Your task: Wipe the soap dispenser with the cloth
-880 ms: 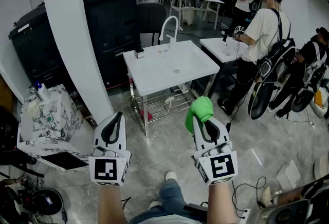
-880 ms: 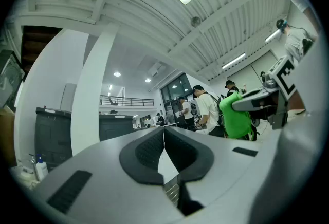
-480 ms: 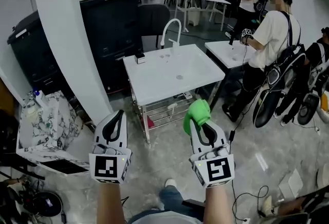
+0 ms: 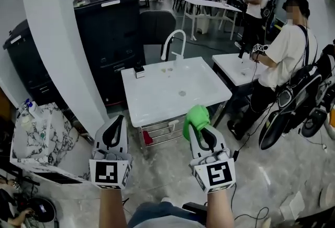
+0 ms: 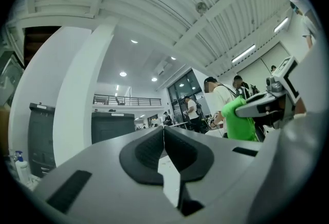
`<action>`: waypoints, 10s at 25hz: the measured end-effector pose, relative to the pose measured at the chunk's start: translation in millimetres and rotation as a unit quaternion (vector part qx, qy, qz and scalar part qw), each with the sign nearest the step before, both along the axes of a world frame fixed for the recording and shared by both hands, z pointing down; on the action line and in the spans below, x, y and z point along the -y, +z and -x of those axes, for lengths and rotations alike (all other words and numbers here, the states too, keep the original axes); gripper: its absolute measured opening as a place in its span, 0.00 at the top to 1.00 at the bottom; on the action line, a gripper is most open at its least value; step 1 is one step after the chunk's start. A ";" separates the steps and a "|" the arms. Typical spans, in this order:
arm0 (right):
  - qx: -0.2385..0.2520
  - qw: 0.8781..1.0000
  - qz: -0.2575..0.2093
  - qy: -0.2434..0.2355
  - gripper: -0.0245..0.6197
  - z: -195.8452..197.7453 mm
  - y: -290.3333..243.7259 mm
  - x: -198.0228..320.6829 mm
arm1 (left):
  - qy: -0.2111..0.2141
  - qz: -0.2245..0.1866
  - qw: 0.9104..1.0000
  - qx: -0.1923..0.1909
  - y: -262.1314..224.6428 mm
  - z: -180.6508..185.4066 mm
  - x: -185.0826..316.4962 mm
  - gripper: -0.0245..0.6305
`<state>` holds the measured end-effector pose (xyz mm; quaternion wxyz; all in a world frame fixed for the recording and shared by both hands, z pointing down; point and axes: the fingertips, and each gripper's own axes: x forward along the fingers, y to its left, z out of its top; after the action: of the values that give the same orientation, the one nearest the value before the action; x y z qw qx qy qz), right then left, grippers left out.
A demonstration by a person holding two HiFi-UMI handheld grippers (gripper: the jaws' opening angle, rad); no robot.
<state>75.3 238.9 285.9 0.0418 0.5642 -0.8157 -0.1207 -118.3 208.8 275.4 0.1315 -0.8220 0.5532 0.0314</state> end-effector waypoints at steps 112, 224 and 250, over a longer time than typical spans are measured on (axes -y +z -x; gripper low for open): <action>-0.012 0.977 0.202 -0.062 0.88 51.4 158.0 427.8 | 0.172 0.224 0.959 0.016 160.1 -35.7 488.0 0.82; -0.060 0.956 0.208 -0.200 0.89 33.5 125.9 402.1 | 0.141 0.266 0.935 -0.184 88.6 -60.4 441.0 0.81; -0.095 0.935 0.234 -0.250 0.89 60.9 150.9 400.8 | 0.198 0.123 0.967 -0.099 36.3 -69.8 401.4 0.82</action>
<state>14.5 -161.9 436.9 0.2185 0.3021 -0.9278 0.0144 -48.5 -192.6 311.7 -0.0348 -0.9178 0.3893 0.0699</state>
